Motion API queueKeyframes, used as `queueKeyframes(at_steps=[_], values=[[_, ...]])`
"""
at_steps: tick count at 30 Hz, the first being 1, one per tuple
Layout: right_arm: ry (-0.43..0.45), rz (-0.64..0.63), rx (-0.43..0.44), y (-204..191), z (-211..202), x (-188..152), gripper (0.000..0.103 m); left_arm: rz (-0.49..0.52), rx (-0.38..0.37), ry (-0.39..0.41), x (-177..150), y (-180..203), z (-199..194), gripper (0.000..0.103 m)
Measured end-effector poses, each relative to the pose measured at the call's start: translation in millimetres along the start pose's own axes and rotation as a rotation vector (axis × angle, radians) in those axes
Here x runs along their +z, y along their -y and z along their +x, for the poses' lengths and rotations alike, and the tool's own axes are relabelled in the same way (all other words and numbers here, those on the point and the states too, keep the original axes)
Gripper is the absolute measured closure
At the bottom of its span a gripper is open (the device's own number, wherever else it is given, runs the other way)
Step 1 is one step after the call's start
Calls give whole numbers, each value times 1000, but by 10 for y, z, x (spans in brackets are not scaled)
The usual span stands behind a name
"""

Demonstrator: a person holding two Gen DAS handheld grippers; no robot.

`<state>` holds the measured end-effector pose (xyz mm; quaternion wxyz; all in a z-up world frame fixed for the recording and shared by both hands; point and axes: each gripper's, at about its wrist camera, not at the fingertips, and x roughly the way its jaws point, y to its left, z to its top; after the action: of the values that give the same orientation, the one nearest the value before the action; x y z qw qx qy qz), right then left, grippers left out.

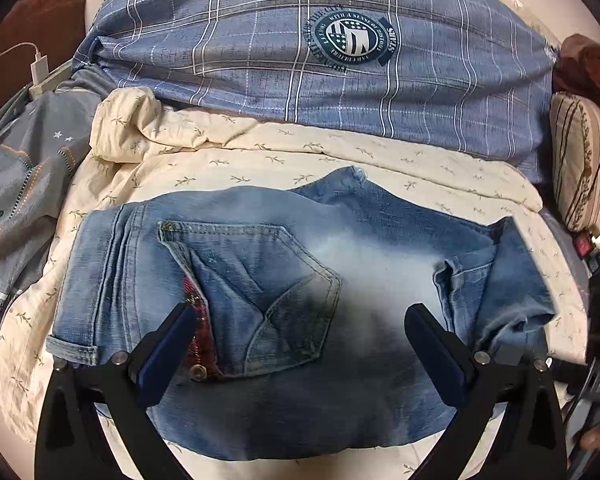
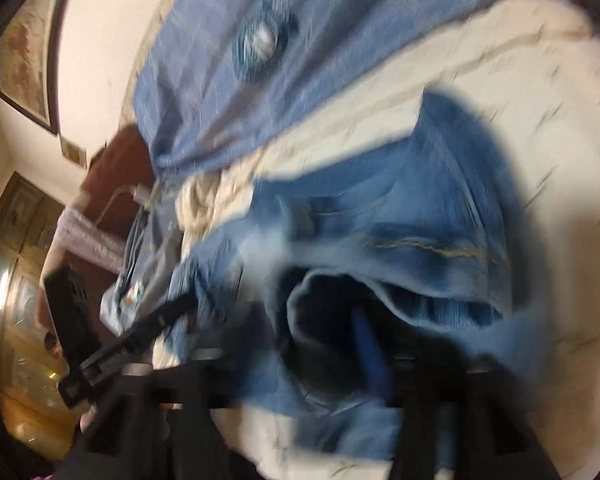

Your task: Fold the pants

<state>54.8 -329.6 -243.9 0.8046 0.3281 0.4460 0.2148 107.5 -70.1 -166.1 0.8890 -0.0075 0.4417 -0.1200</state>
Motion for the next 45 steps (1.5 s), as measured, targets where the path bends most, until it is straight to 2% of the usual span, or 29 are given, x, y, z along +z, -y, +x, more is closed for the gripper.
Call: queueKeyframes(at_steps=[2,4,7,8,10,12,14,17,19,23,24,25,26,28,29,32,34,36,39,42,45], values=[[-25,-39,10,-96,61,-64,31,-2,-7,6,16,-17,-32,0],[15,-29,71,-87,-40,-120,31,2,-25,22,15,-2,-78,0],[115,40,228,74,-365,-169,31,24,-57,21,-3,70,-103,0],[175,72,299,163,-530,-202,31,31,-74,20,-13,109,-105,0],[257,105,366,291,-750,-247,31,45,-116,17,-50,221,-101,0],[333,156,347,445,-898,-271,31,71,-151,7,-89,369,-79,0],[360,220,324,616,-931,-252,30,103,-195,-8,-143,549,-59,0],[373,320,360,806,-852,-204,30,154,-247,-16,-213,795,-18,0],[352,341,378,852,-782,-145,30,193,-262,-15,-267,934,25,0],[309,361,228,882,-620,17,30,244,-274,-46,-319,1132,165,5],[297,378,188,895,-584,53,30,248,-288,-61,-328,1162,204,11],[293,393,189,905,-532,85,30,253,-304,-78,-344,1189,247,21],[291,398,216,898,-503,110,30,256,-317,-98,-366,1203,288,27],[279,375,263,796,-436,215,30,244,-363,-144,-386,1192,374,55],[282,358,281,741,-414,271,30,232,-390,-155,-383,1172,397,58],[312,304,417,516,-389,490,30,184,-434,-166,-344,1082,403,60],[328,262,457,350,-349,646,30,142,-460,-182,-338,1003,396,60],[339,238,415,288,-313,721,30,114,-472,-193,-363,926,380,60],[337,251,363,359,-308,623,30,91,-484,-197,-419,830,326,60],[342,197,224,373,-377,456,29,93,-482,-191,-443,857,284,60],[309,196,218,342,-296,502,31,126,-474,-207,-475,1001,303,60]])
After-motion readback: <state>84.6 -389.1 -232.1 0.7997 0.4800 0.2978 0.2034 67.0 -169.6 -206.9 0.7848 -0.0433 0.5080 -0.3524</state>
